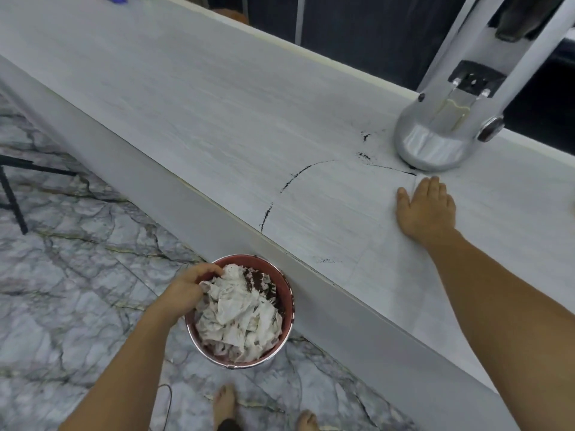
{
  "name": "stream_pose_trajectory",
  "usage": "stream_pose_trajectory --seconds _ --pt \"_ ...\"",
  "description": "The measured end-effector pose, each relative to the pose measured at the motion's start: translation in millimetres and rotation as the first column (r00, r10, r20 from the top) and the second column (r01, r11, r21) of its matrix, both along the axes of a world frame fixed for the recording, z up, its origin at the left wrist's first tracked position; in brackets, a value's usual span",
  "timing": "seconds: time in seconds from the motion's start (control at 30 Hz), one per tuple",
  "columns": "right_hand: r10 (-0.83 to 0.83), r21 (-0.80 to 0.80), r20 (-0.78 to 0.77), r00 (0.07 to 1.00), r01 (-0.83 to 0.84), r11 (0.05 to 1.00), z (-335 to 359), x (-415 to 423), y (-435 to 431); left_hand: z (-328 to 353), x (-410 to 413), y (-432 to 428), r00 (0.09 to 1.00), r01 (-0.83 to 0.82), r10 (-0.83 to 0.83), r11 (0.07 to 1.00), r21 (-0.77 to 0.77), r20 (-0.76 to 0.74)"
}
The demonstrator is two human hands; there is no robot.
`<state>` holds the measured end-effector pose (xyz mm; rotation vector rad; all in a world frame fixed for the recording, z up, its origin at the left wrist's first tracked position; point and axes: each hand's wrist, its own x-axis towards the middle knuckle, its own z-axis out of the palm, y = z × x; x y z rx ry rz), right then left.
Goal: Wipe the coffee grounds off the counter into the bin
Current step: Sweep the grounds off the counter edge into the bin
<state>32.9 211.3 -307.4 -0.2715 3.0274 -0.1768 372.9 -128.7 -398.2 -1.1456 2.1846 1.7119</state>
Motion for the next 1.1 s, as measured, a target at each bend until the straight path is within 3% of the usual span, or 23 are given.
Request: stream_pose_trajectory --seconds 0.13,0.27,0.47,0.63,1.1 --pt "0.058 -0.001 -0.037 0.998 -0.058 0.998 -7.4 2.4 -56.4 0.3 -10.6 -20.7 0.993 0.108 -0.109 0.994 0.025 0.049" --pt "0.071 0.002 -0.047 0.996 -0.071 0.997 -8.1 -0.3 -97.9 -5.9 -25.3 -52.4 0.946 0.317 -0.317 0.948 0.01 0.069" --pt "0.422 -0.006 -0.05 0.905 -0.423 0.906 -6.8 7.0 -131.3 8.8 -41.1 -71.4 0.924 0.379 -0.383 0.918 0.114 0.009" --pt "0.609 0.016 -0.034 0.792 -0.609 0.793 -2.9 18.2 -141.4 9.5 -44.5 -78.5 0.918 0.389 -0.395 0.911 0.135 0.023" --pt "0.864 0.024 0.014 0.503 -0.864 0.503 1.3 95.7 -175.0 14.5 -28.2 -56.5 0.957 0.288 -0.291 0.95 0.118 0.015"
